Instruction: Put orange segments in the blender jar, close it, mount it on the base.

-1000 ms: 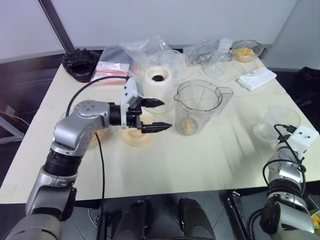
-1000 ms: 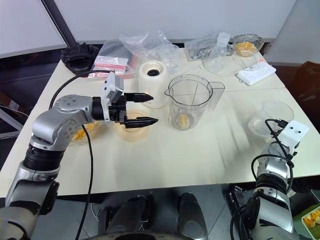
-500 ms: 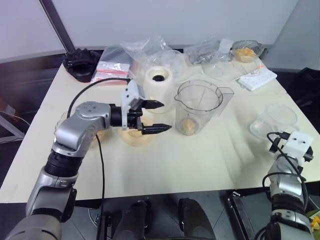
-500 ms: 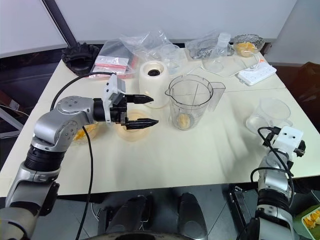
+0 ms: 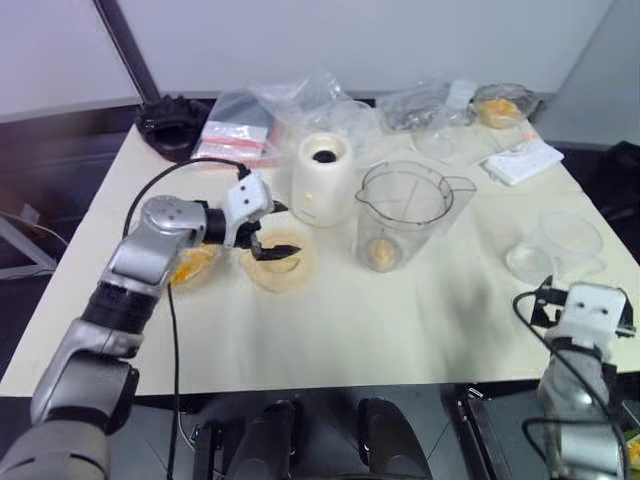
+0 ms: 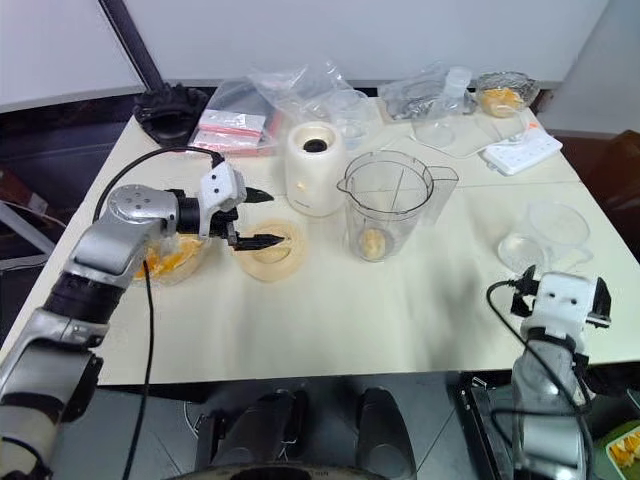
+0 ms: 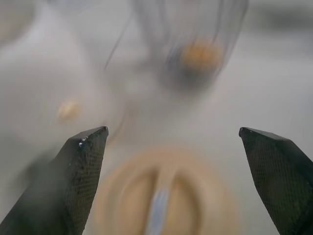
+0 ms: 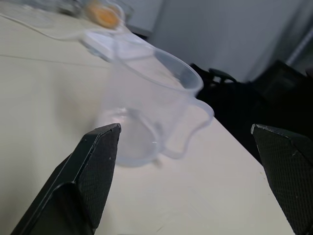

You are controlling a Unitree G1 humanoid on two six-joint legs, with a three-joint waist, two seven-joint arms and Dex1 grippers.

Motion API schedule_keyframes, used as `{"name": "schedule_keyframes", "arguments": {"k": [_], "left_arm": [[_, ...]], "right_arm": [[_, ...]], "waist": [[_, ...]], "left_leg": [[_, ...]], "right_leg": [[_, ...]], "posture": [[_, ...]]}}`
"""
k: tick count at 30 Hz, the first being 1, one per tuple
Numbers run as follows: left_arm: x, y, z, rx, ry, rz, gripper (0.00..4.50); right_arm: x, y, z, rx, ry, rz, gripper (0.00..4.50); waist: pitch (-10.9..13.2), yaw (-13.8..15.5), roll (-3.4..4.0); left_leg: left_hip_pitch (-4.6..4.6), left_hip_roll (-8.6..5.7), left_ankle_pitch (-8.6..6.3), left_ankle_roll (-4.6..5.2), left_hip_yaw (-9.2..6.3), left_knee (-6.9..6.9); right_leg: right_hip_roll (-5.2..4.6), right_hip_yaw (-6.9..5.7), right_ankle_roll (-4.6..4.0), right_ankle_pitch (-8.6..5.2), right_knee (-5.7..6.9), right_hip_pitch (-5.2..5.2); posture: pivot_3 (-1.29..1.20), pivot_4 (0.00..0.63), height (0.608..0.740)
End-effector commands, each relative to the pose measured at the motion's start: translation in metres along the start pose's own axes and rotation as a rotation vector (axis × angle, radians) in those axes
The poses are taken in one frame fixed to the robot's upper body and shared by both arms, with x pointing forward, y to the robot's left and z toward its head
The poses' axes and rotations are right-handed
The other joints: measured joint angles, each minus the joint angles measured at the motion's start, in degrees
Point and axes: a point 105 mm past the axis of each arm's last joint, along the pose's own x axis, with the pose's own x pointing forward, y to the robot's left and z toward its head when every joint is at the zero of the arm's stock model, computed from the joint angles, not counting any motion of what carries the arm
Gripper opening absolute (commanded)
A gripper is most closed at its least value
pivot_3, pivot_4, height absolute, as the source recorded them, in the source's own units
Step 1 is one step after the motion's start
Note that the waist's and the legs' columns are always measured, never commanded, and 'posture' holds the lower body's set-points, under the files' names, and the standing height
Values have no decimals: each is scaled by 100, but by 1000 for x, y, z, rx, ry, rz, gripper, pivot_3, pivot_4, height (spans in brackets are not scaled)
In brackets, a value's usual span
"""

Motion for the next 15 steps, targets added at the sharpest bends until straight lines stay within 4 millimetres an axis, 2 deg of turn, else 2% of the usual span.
{"name": "schedule_keyframes", "arguments": {"k": [1, 4, 6, 10, 13, 15], "left_arm": [[6, 14, -5, 133, 66, -39, 4500], [15, 17, -14, 168, 121, -93, 4500], [20, 17, -17, 186, 144, -110, 4500], [44, 5, -18, 108, 156, -188, 4500], [49, 2, -21, 105, 176, -206, 4500], [53, -2, -23, 101, 188, -219, 4500]], "right_arm": [[-20, -6, 45, 23, -169, 60, 4430], [-31, -6, 69, -57, -276, 165, 4430], [-34, -6, 78, -80, -309, 222, 4430], [-26, -6, 94, 90, -270, 406, 4430], [-28, -2, 97, 139, -238, 479, 4430], [-35, 9, 98, 179, -211, 562, 4430]], "waist": [[0, 55, -4], [-3, 87, -12], [-2, 91, -23], [4, 97, -52], [16, 76, -77], [19, 73, -82]], "left_leg": [[-5, -1, 0, 0, 1, 2], [-9, -7, 0, 0, 7, 5], [-13, -11, -2, 3, 7, 3], [-18, -11, -7, 11, 4, 6], [-21, -9, -9, 14, 3, 10], [-20, -3, -9, 14, -2, 7]], "right_leg": [[-2, -1, 2, 0, -5, -1], [-10, -2, 30, 6, -13, 0], [-14, -3, 41, 2, -15, 0], [-19, -12, 58, -4, -17, 3], [-19, -14, 63, -1, -15, 3], [-15, -19, 63, -1, -14, 2]], "posture": [[0, 150, 740], [0, 150, 740], [0, 150, 740], [0, 150, 740], [0, 150, 740], [0, 150, 740]]}}
